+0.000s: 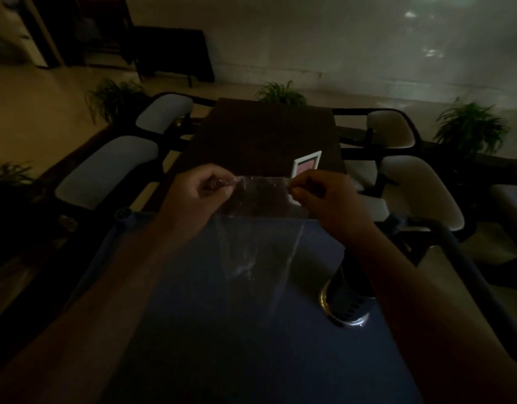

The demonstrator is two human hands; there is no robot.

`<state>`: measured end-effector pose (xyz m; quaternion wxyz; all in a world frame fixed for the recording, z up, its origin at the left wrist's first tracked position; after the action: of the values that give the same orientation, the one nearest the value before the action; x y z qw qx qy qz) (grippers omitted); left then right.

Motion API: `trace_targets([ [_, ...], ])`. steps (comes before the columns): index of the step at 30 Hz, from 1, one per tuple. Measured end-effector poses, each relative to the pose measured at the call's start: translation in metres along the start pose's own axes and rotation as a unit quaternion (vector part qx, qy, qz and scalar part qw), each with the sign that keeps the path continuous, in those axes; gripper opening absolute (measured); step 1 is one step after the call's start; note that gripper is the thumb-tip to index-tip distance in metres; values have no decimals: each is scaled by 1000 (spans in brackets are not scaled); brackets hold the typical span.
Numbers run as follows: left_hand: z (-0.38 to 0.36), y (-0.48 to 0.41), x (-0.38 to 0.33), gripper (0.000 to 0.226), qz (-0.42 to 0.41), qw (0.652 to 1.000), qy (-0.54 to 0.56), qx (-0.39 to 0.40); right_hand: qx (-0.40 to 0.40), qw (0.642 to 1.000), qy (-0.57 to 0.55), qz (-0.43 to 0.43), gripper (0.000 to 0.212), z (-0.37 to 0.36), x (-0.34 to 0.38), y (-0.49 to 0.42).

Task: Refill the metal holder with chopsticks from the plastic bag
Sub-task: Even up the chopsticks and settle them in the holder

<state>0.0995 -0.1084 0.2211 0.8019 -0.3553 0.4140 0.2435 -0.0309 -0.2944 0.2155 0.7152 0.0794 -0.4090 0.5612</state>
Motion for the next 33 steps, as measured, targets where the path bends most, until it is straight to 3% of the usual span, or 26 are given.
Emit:
trace_targets([
  [4,7,18,3,21,-34,999,-39,12,-29,999,-1,22,21,-6,8,13],
  [8,14,38,3,10,-66,996,-61,17,-53,996,-10,75,15,-10,20,37],
  [12,5,72,14,10,-76,989,-112,55,-31,994,1,109,10,-34,14,74],
  [15,-12,108,43,29,-20,988,-125,88,29,996,36,80,12,-66,-8,109],
  [20,-46,163,94,19,32,966,-172,190,74,992,67,72,19,-118,-40,164],
  [22,-57,179,107,19,34,953,-194,230,99,990,71,69,18,-131,-50,179],
  [28,-76,216,148,36,105,896,-254,347,155,965,164,136,41,-168,-65,210],
  [29,-78,219,152,33,148,900,-218,348,176,957,184,140,46,-174,-68,216],
  [33,-76,215,161,28,177,895,-246,328,217,941,224,129,52,-187,-77,229],
])
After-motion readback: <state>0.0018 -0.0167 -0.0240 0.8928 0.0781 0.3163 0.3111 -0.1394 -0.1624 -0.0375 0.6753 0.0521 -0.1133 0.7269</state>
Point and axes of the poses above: each hand's wrist, its own y-axis away from the middle knuckle, its own z-axis out of the back of the hand, x = y × z, the point moved 6 cm from there along -y, towards the middle knuckle, and after that the axes turned 2 degrees about z, right-handed, at the moved point
